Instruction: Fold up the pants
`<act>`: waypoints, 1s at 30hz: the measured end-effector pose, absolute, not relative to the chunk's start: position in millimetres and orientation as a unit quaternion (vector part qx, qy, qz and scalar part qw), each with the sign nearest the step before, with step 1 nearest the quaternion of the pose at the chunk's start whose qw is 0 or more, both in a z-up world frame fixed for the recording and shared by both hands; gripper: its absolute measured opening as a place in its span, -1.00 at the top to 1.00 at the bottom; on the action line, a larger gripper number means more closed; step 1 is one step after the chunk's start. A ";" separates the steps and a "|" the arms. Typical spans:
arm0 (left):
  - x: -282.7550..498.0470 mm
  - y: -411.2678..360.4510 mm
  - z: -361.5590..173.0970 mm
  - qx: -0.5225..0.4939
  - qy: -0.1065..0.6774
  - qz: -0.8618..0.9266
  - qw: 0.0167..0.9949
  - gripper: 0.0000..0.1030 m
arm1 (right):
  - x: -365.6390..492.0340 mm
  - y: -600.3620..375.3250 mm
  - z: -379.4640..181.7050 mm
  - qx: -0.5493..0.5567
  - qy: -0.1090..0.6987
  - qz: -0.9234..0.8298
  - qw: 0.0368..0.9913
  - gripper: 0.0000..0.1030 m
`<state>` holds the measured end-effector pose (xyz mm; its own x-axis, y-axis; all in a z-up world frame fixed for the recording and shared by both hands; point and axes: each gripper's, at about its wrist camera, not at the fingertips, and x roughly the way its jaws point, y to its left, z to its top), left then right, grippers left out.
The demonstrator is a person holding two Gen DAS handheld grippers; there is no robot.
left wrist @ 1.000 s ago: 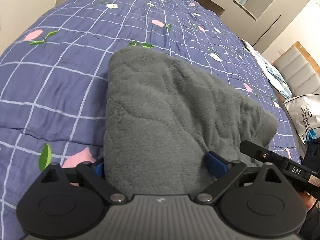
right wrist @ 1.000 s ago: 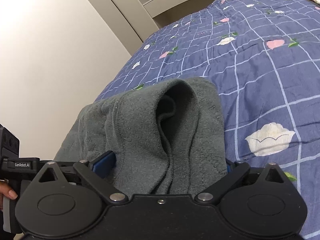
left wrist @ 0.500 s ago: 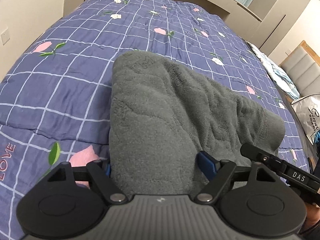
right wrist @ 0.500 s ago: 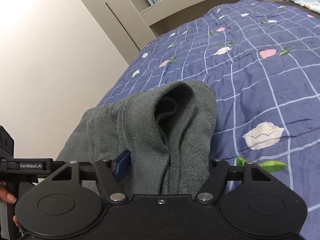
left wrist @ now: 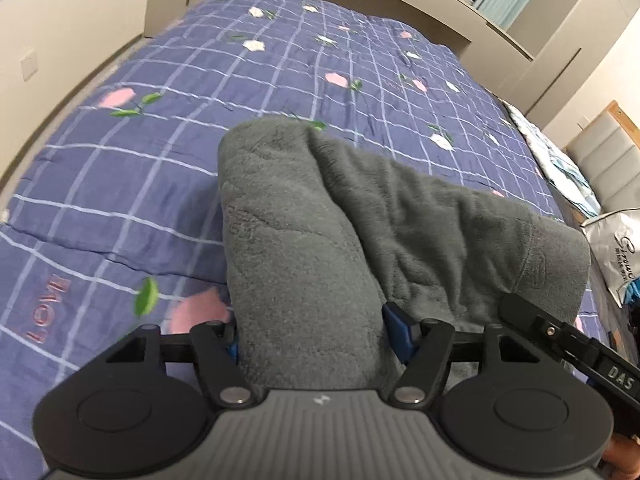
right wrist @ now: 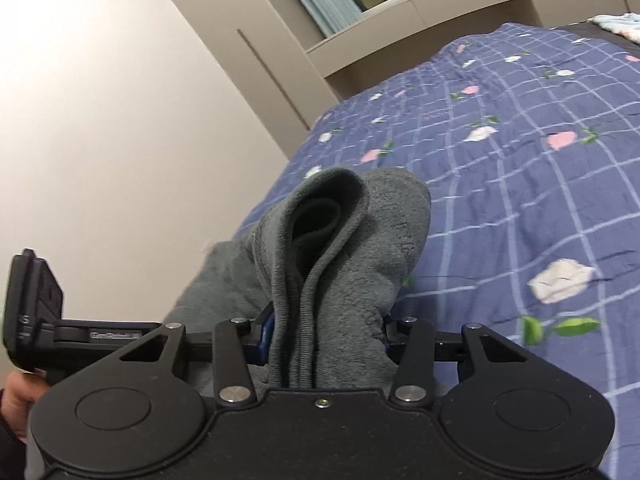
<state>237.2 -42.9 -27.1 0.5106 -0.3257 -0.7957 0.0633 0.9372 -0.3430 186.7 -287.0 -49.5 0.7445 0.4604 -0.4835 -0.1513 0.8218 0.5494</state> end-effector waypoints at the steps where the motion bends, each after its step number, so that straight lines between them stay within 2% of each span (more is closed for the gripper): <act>1: 236.5 -38.6 -24.3 -0.132 0.481 -0.108 0.860 -0.33 | 188.3 -282.8 -47.1 0.247 0.315 0.175 0.900 0.07; 13: 236.3 36.1 -9.7 -0.131 0.473 -0.042 0.870 -0.32 | 212.7 -212.5 -48.6 0.296 0.324 0.229 0.869 0.07; 25: 232.1 67.0 -29.2 -0.156 0.474 -0.039 0.866 -0.35 | 220.7 -186.9 -57.9 0.289 0.338 0.230 0.865 0.07; 28: 231.4 66.0 -31.5 -0.153 0.473 -0.040 0.867 -0.41 | 221.1 -193.2 -65.3 0.293 0.343 0.217 0.865 0.02; 30: 231.2 65.6 -33.3 -0.152 0.475 -0.041 0.866 -0.47 | 220.8 -194.9 -69.2 0.294 0.345 0.209 0.866 -0.09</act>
